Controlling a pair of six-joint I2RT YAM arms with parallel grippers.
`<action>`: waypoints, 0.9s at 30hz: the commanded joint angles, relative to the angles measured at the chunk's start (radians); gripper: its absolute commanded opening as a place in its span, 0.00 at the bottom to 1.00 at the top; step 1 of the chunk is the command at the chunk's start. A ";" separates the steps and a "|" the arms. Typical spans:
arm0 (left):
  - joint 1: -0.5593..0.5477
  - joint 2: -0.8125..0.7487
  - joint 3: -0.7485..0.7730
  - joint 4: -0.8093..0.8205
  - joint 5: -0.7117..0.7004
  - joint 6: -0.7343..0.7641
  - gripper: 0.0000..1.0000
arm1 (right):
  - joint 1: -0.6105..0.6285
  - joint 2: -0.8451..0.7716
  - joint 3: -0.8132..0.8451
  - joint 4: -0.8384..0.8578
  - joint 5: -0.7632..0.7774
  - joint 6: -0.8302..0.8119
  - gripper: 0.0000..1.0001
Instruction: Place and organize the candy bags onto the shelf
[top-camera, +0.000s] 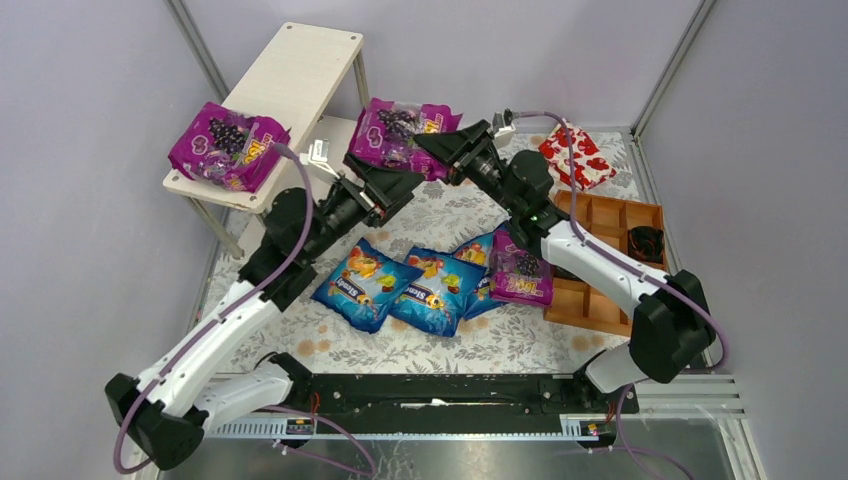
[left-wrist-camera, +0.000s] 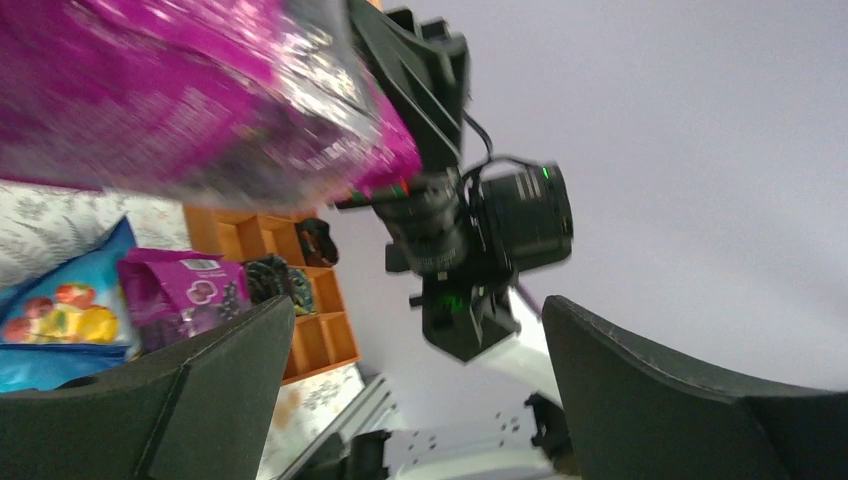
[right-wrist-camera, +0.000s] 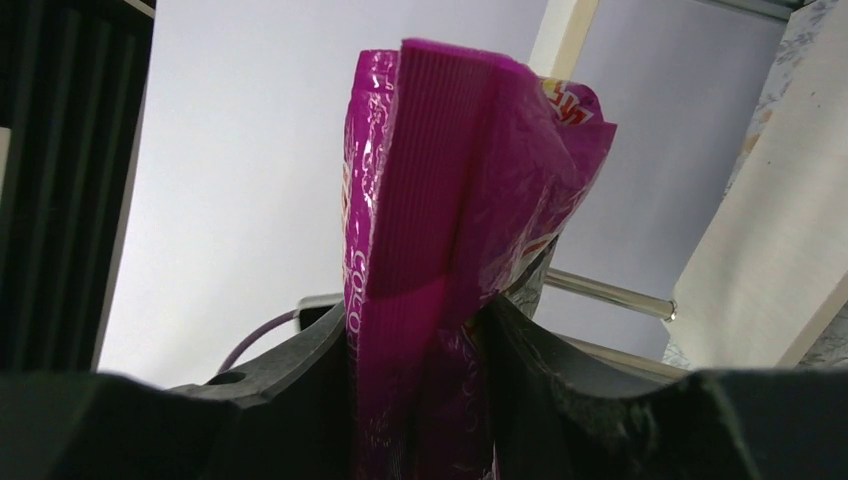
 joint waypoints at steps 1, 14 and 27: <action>-0.021 0.035 -0.017 0.188 -0.106 -0.183 0.99 | -0.003 -0.110 -0.027 0.263 0.057 0.083 0.49; -0.092 0.123 -0.025 0.335 -0.325 -0.147 0.99 | -0.051 -0.197 -0.125 0.309 0.065 0.154 0.48; -0.111 0.214 0.066 0.356 -0.337 -0.035 0.99 | -0.071 -0.258 -0.167 0.241 0.032 0.177 0.48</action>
